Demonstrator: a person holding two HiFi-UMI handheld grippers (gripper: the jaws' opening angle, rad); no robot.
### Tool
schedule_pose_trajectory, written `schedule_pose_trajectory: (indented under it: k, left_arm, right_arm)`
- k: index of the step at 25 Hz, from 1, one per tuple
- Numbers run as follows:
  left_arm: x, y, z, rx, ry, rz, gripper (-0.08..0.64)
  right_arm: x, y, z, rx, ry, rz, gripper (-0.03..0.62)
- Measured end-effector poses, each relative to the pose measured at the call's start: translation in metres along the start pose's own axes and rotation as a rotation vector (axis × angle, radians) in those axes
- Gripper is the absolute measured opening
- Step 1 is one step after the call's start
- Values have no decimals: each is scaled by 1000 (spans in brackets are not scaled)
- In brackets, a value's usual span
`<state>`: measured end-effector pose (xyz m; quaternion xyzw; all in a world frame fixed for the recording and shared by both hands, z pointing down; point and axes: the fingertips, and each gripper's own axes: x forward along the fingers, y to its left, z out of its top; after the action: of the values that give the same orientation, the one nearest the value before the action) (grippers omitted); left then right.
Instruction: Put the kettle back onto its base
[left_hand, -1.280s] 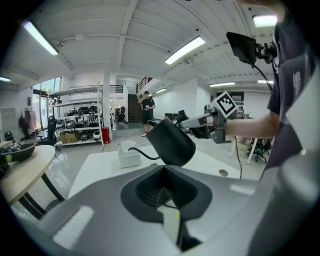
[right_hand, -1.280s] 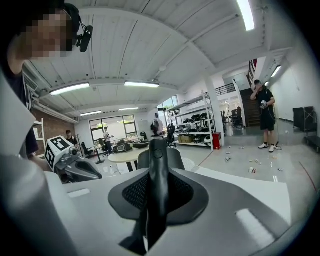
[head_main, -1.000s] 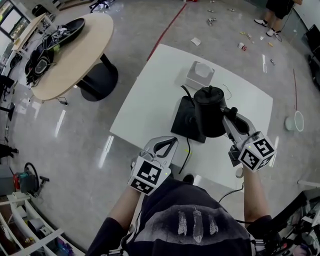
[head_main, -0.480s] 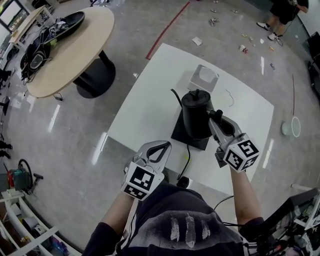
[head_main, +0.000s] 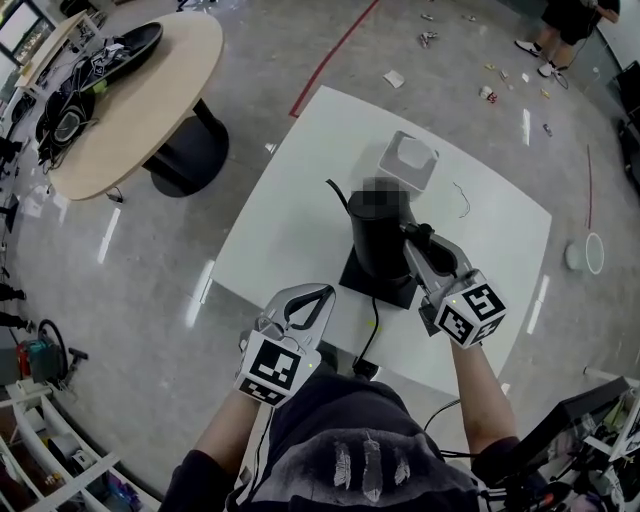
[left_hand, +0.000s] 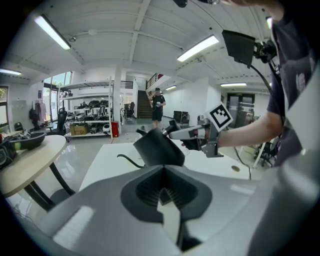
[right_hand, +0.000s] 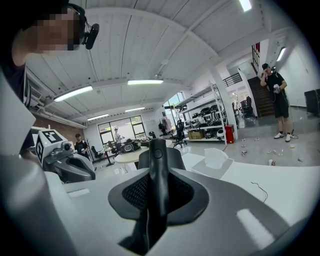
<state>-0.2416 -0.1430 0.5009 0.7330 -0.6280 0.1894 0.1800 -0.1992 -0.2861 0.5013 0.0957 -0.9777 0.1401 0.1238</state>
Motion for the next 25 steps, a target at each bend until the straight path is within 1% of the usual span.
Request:
schedule_pose_trajectory:
  k: [3,5,11,15,20,25]
  left_arm:
    - [1,4,-1,3,4,8,0]
    - [3,2,-2,5,9,7,0]
    - [6,-13,1,24,15,-18,0]
    - [8,-23,2,36,17,-31,0]
    - [6,-31,1,41,19,-32,0]
    - [1,-34,-2,43,23,-27,0]
  right_arm:
    - [-2,5,-6,-39,-22,38,67]
    - [-9,6,-13,-60,-25,48,67]
    - [-28,4,-36,-84,2,27,66]
    - [-36,5,-50,-135,43,21,67]
    - [-42,4,-62,-154,69,2,63]
    - [-49,8,-83,-216,131,2,71]
